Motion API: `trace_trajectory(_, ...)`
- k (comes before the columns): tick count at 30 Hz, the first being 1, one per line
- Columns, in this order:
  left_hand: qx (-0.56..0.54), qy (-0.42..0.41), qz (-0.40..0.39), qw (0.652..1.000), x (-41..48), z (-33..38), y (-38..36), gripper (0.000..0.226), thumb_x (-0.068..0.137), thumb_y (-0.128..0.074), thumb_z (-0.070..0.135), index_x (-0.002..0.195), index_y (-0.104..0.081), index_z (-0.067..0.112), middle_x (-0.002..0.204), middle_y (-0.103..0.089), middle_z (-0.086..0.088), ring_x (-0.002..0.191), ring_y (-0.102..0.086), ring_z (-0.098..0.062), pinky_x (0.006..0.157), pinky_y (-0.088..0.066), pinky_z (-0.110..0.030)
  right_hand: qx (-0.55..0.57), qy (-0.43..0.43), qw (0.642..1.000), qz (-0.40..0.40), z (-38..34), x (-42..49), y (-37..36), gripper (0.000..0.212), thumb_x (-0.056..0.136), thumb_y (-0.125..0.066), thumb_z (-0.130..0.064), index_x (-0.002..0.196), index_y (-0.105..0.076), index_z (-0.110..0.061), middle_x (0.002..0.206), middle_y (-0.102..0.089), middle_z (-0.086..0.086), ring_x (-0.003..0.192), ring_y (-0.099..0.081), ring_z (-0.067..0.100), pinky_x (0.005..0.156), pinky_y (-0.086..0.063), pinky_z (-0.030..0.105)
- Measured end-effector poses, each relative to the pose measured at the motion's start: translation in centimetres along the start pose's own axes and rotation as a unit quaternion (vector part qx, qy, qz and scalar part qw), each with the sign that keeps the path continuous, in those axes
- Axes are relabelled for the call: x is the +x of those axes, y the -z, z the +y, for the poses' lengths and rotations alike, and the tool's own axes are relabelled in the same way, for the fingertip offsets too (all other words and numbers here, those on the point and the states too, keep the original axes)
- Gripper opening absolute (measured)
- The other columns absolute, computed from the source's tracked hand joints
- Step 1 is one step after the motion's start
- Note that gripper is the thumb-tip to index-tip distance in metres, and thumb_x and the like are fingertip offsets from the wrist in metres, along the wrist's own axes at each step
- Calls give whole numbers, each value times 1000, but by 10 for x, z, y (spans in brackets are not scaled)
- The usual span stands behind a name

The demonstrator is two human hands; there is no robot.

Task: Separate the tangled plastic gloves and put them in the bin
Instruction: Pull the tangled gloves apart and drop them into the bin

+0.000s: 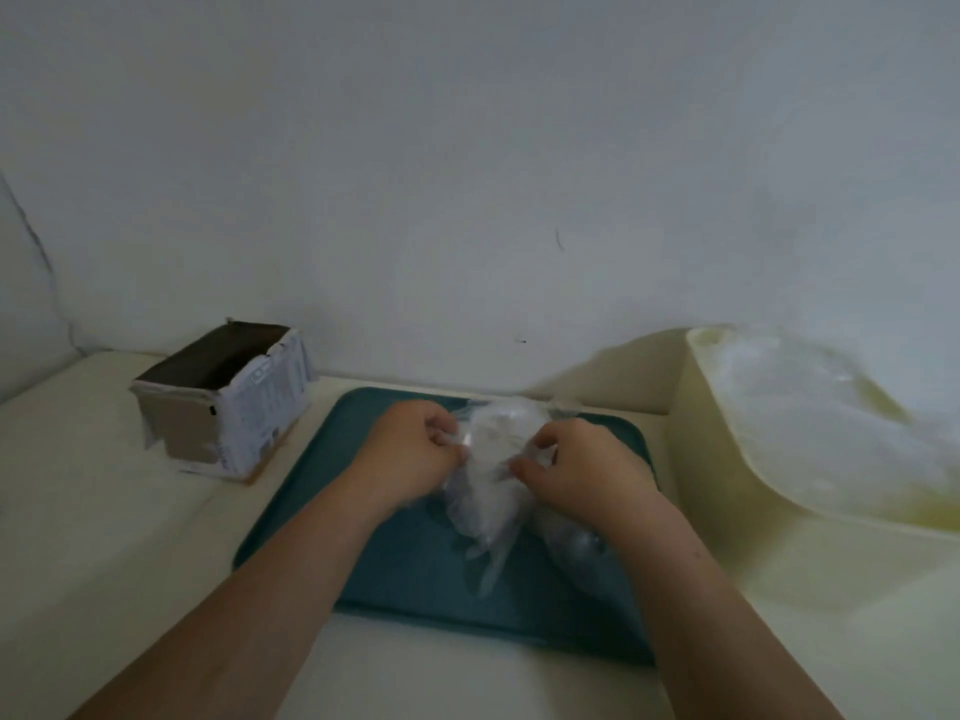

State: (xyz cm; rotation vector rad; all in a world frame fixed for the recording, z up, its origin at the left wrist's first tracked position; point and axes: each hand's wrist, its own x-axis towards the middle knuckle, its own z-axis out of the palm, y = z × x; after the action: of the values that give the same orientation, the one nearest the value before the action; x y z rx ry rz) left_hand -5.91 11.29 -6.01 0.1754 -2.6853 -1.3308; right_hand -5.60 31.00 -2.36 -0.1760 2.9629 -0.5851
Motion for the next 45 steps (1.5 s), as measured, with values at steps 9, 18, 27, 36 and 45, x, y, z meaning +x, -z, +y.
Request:
trace_trajectory(9, -17, -89, 54, 994, -6, 18, 19, 13, 98, -68, 19, 90, -66, 29, 90, -70, 15, 85, -65, 0, 69, -45, -9, 15, 36, 997, 63, 8, 4, 11, 36, 87, -66, -63, 103, -71, -30, 91, -66, -12, 81, -63, 8, 81, -59, 35)
trace_trajectory(18, -78, -168, 77, 980, -21, 41, 44, 13, 101, -66, 24, 92, -60, 32, 90, -69, 19, 88, -67, 1, 78, -52, -23, 316, 155, 933, 73, 10, -2, 19, 93, 70, -82, -65, 151, -41, -43, 127, -63, -18, 116, -61, 1, 100, -52, 28)
trace_trajectory(27, -220, -121, 25, 968, -24, 44, 47, 16, 86, -86, 24, 96, -77, 33, 97, -78, 12, 92, -74, -10, 86, -61, -31, 443, 147, 883, 60, 6, 1, 14, 15, 84, -82, -26, 95, -79, -15, 88, -75, 16, 80, -70, 23, 84, -63, 45)
trace_trajectory(36, -462, 58, -15, 885, -13, 43, 56, 64, 82, -82, -2, 140, -60, 15, 123, -65, -5, 103, -71, -16, 80, -59, -30, 452, 108, 877, 124, 8, 3, 8, 13, 100, -66, -20, 100, -63, -7, 70, -73, 9, 68, -70, 28, 78, -55, 67)
trace_trajectory(45, -499, 93, -103, 855, -12, 41, 40, 9, 88, -80, 7, 92, -76, 14, 87, -74, 0, 82, -70, -15, 86, -60, -39, 541, 62, 838, -36, 13, 7, 1, 16, 82, -82, -13, 97, -79, -9, 87, -75, 16, 77, -71, 27, 75, -60, 36)
